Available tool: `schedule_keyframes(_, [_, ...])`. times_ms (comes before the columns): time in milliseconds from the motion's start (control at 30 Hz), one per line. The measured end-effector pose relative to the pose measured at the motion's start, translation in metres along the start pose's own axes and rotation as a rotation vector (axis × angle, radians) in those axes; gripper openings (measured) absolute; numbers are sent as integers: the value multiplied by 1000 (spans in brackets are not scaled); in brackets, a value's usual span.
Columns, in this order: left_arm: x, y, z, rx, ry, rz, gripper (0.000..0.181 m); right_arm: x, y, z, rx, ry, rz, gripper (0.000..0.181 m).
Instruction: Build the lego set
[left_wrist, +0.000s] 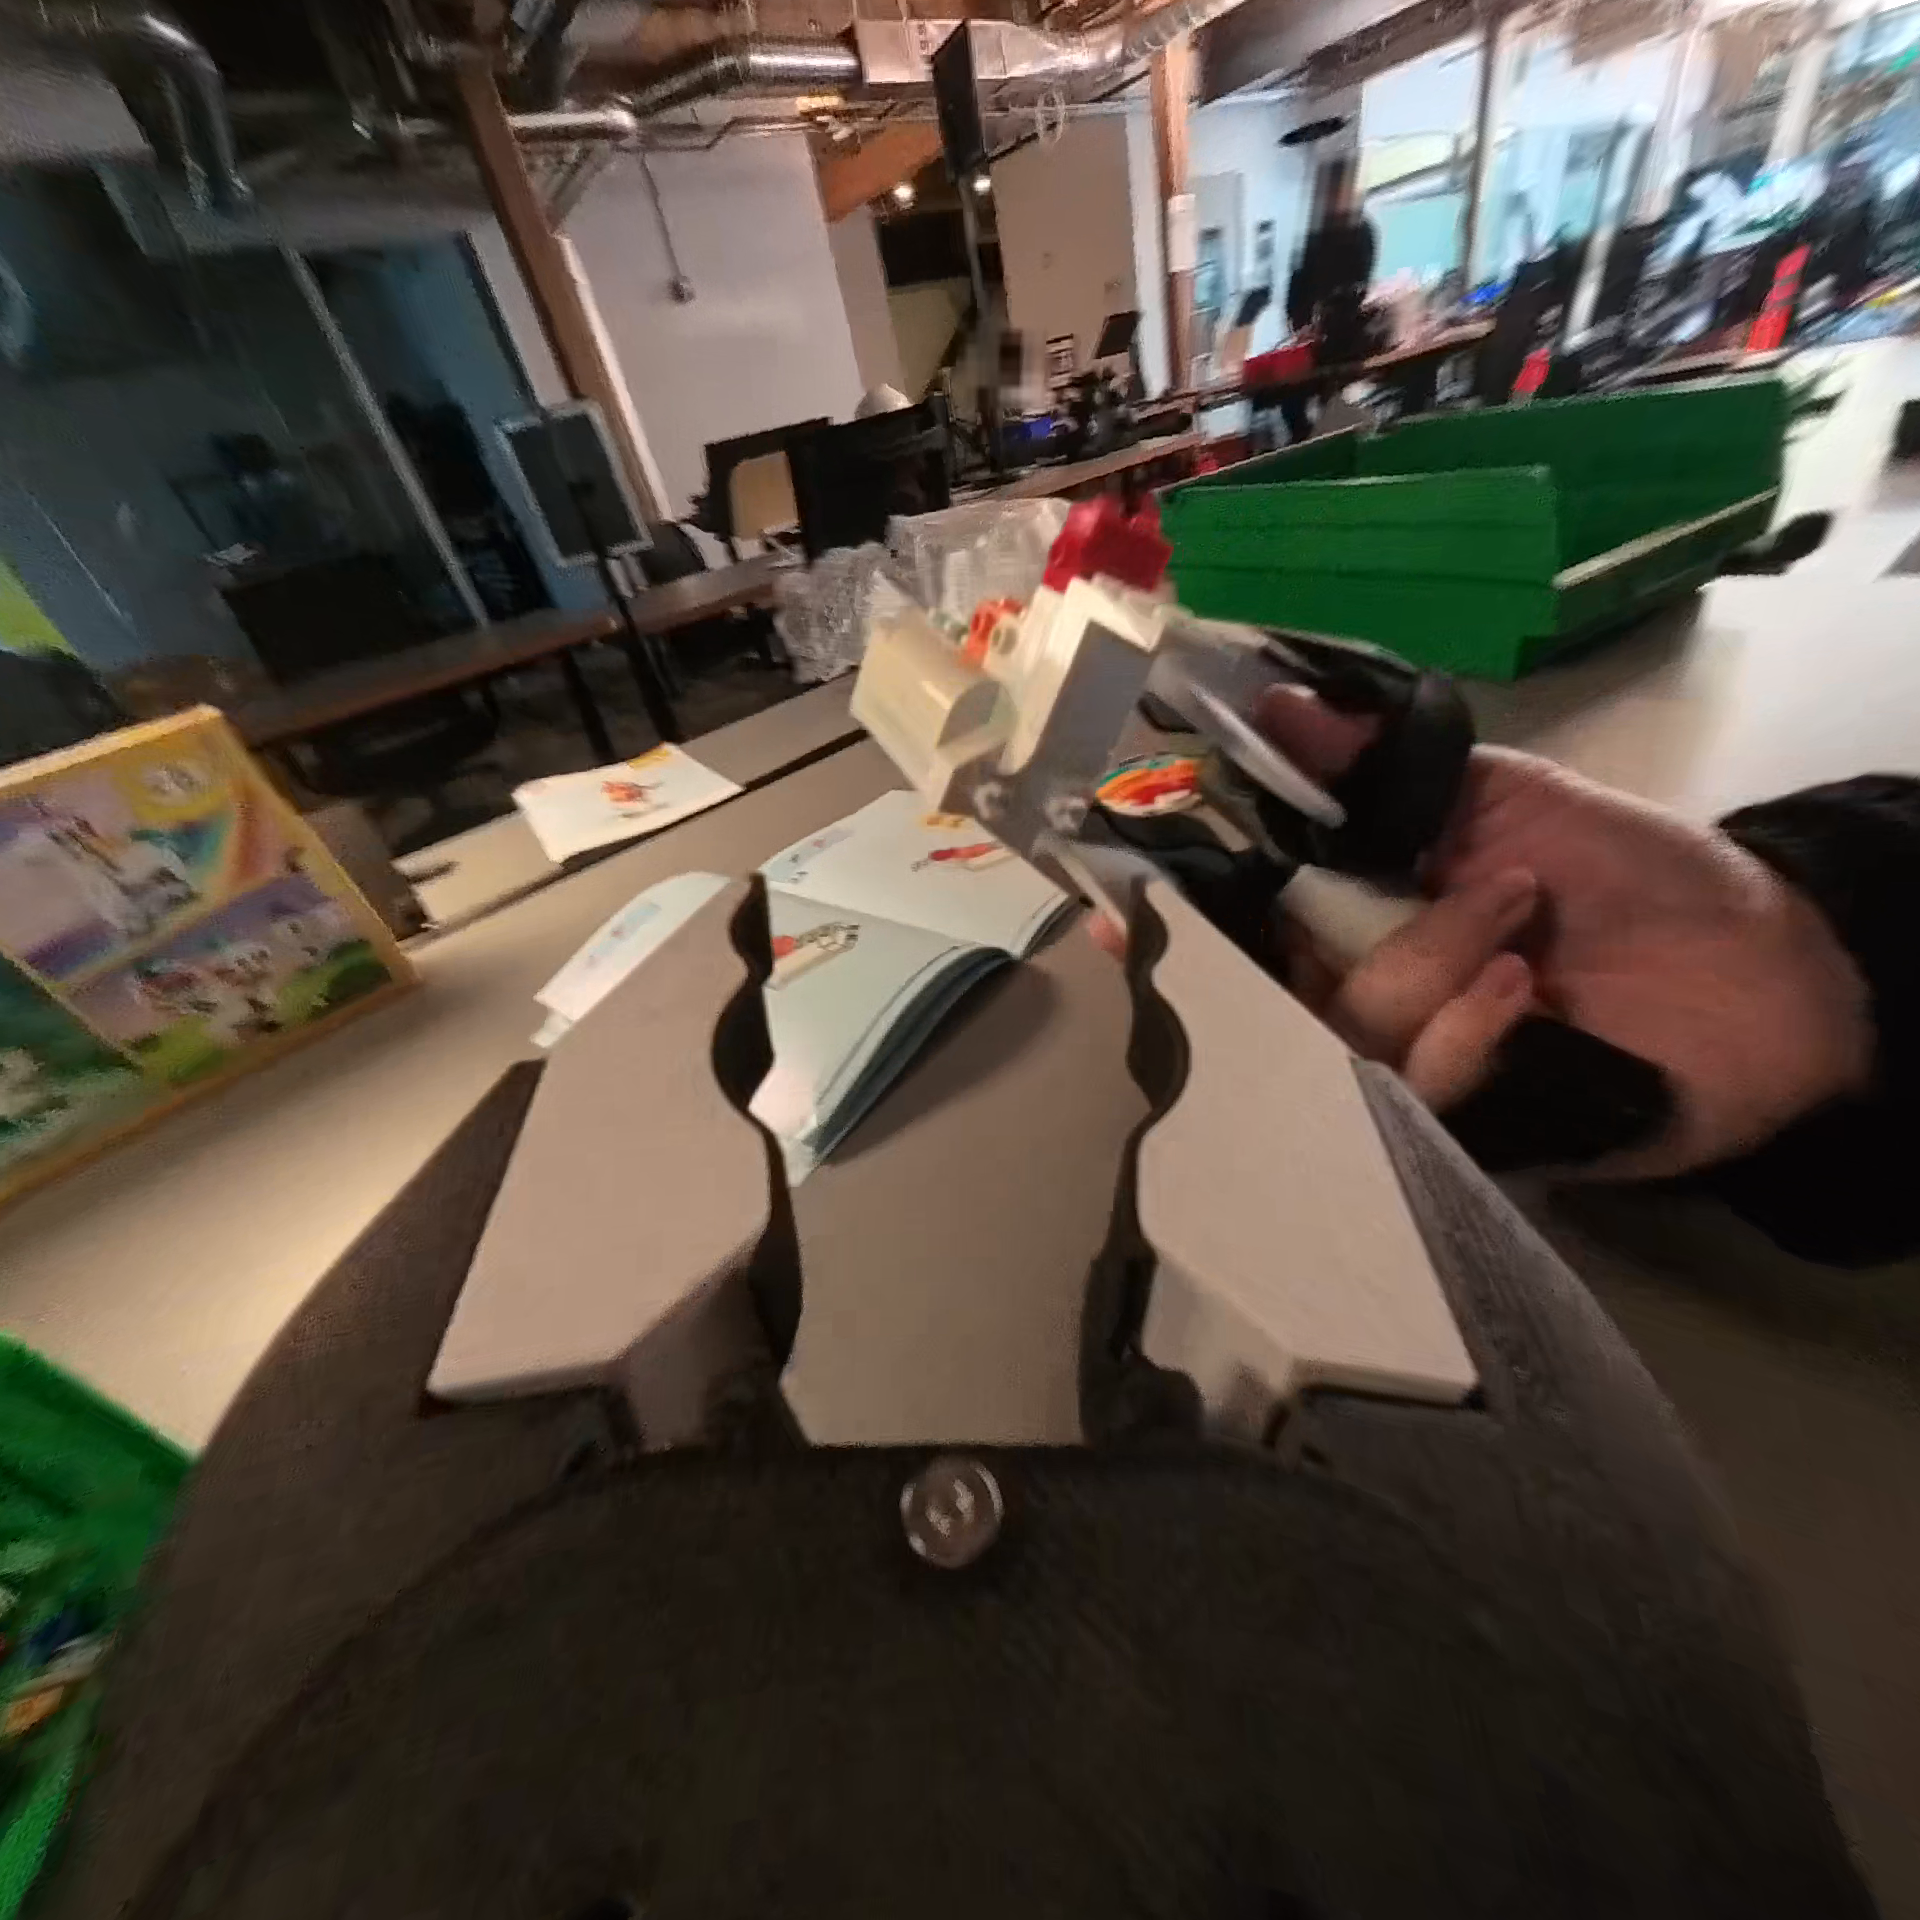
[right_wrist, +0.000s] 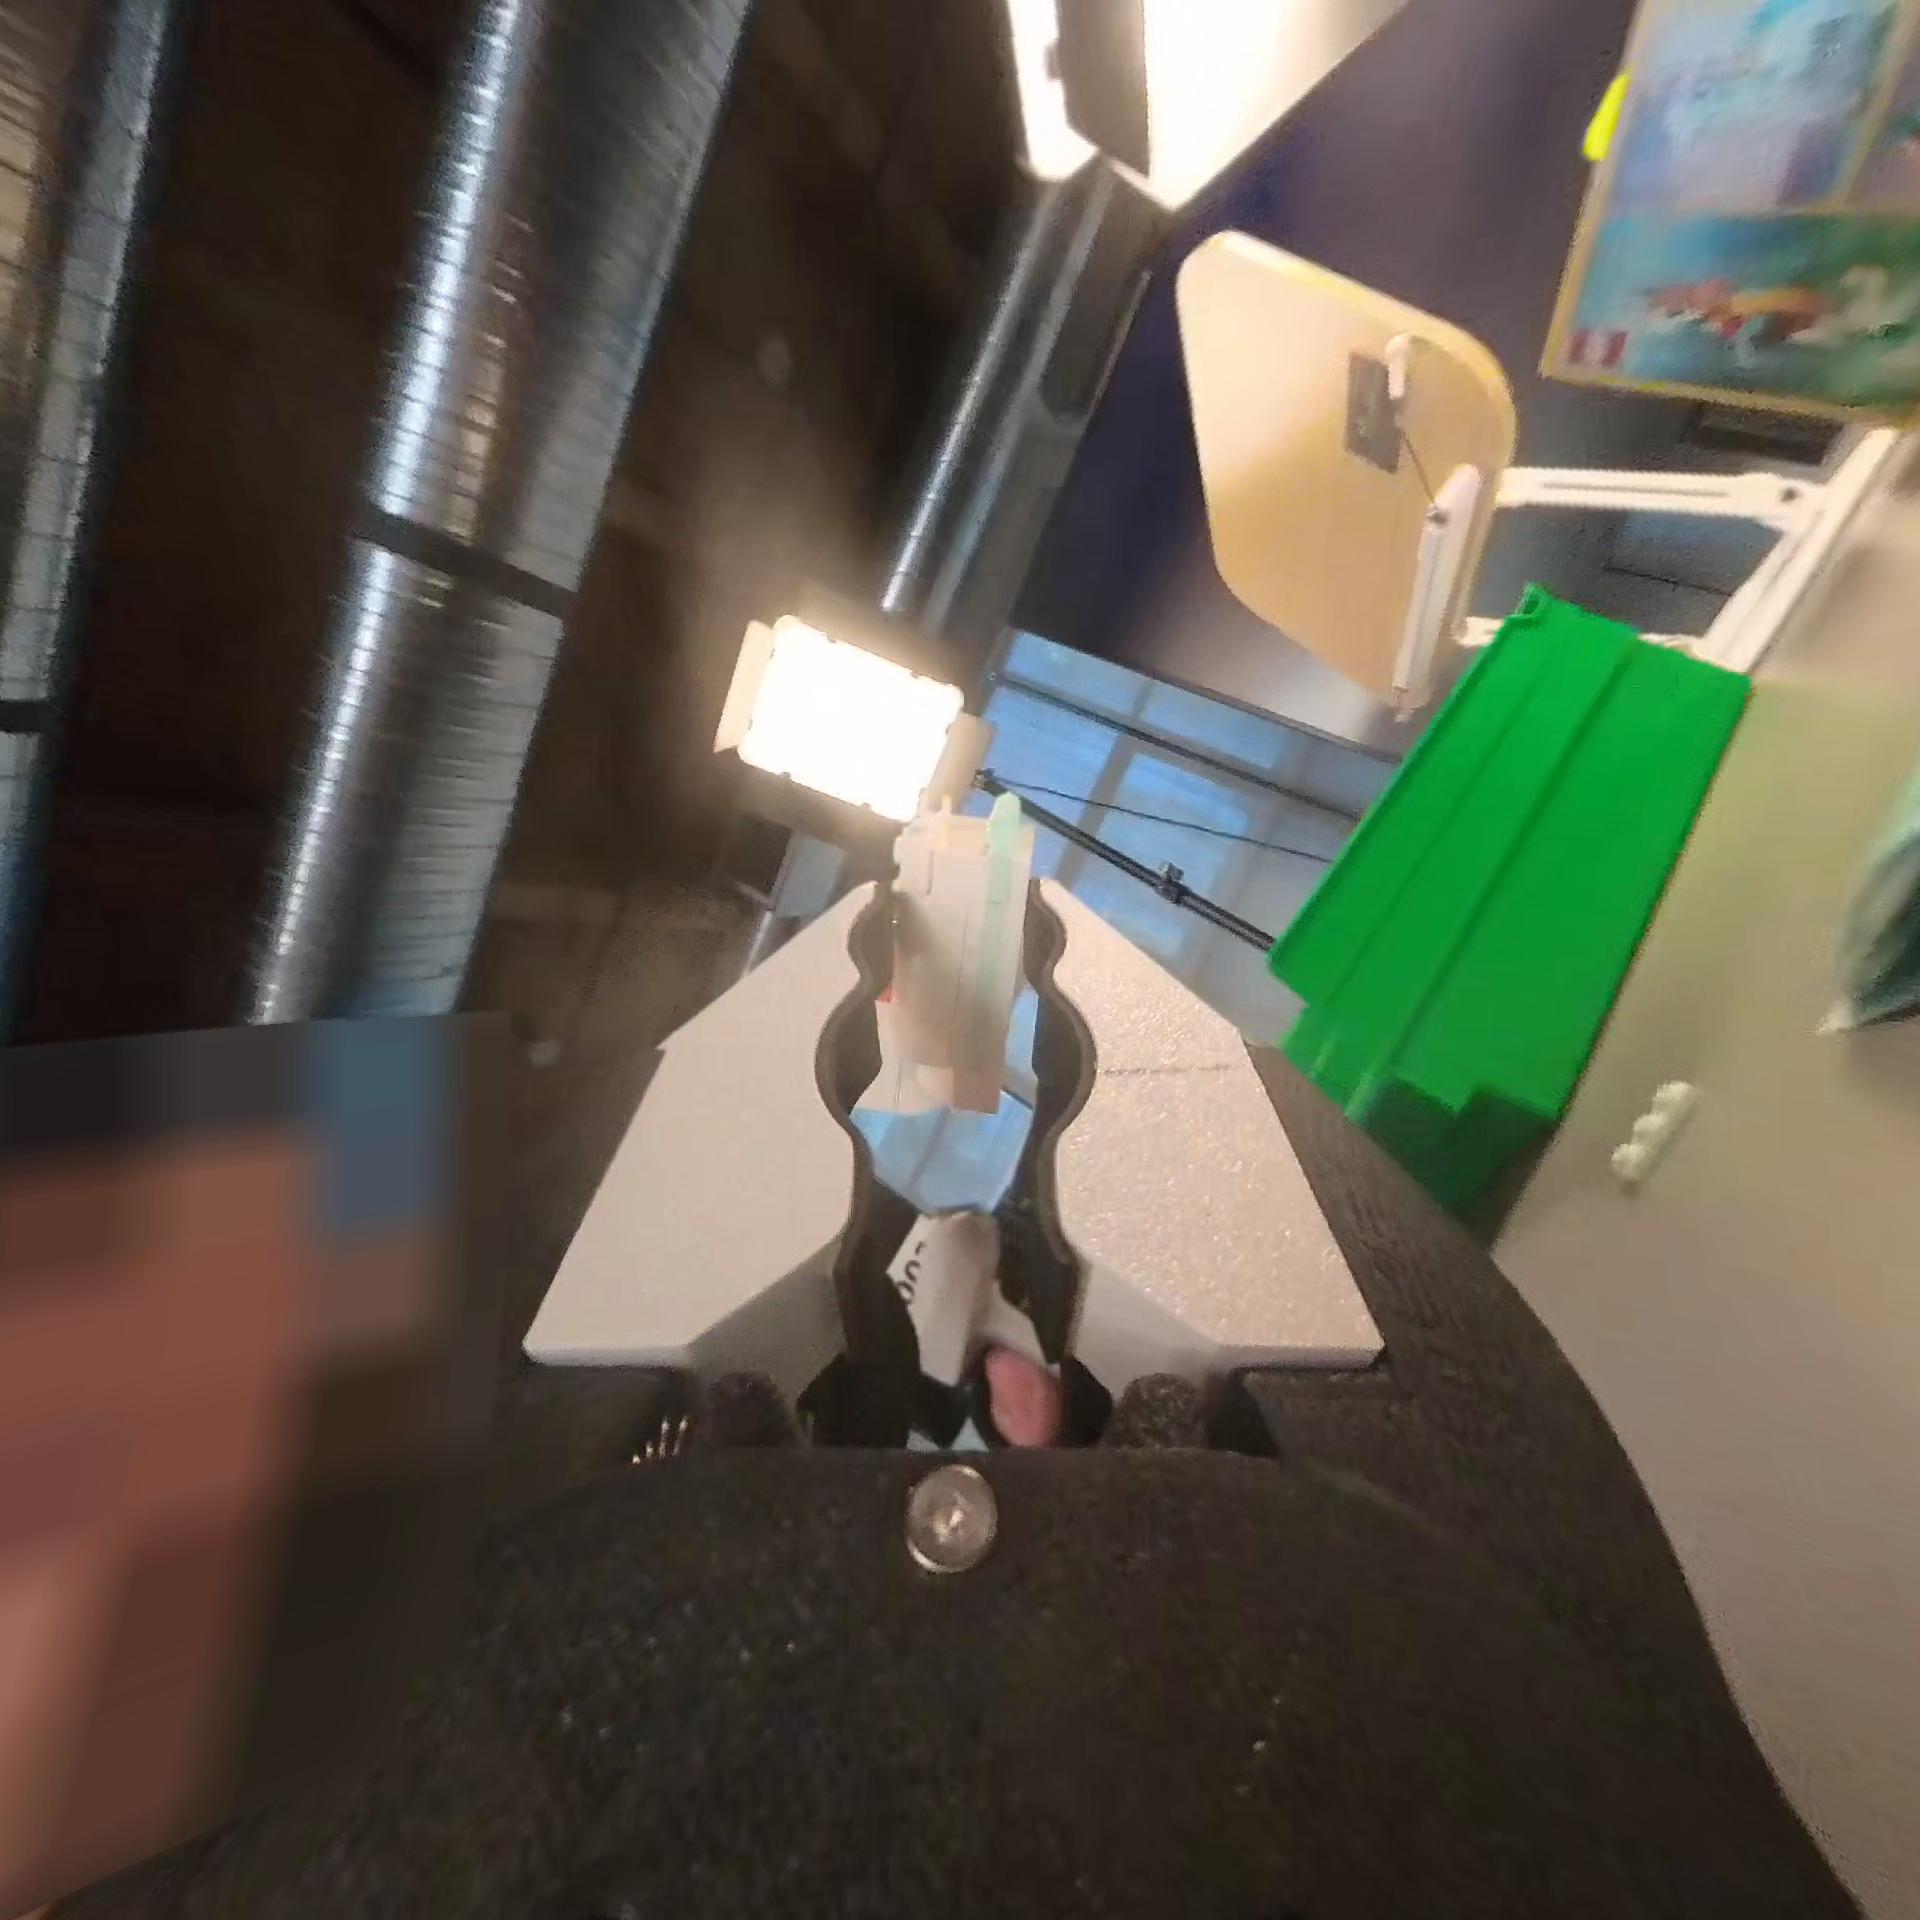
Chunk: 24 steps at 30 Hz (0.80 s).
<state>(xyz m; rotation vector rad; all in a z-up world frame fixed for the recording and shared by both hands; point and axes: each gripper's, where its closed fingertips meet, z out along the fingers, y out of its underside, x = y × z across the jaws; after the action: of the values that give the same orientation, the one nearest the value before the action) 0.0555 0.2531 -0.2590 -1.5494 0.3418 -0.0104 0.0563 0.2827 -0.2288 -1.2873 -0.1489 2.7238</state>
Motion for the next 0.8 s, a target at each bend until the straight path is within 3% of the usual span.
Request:
schedule_keyframes(67, [0,-1,0,-3,-46,84,60,-8,5,4,17,-46,15,24])
schedule_keyframes(167, [4,-11,-3,41,-88,175,49,-2,14,3,10,-1,-62,23])
schedule_keyframes(367, [5,-9,0,0,-180,317,44,-1,29,5,-6,14,-121,23])
schedule_keyframes(633, [2,-12,-4,5,-153,240,37,-2,36,7,-84,51,-230,25])
schedule_keyframes(667, [2,-12,-5,11,-125,204,37,-1,31,7,-98,98,-301,29])
schedule_keyframes(733, [1,-7,-8,-5,-52,112,37,-8,1,3,-52,175,-494,53])
schedule_keyframes(800, [13,1,-9,-28,109,-6,37,-27,-32,-2,-37,196,-696,59])
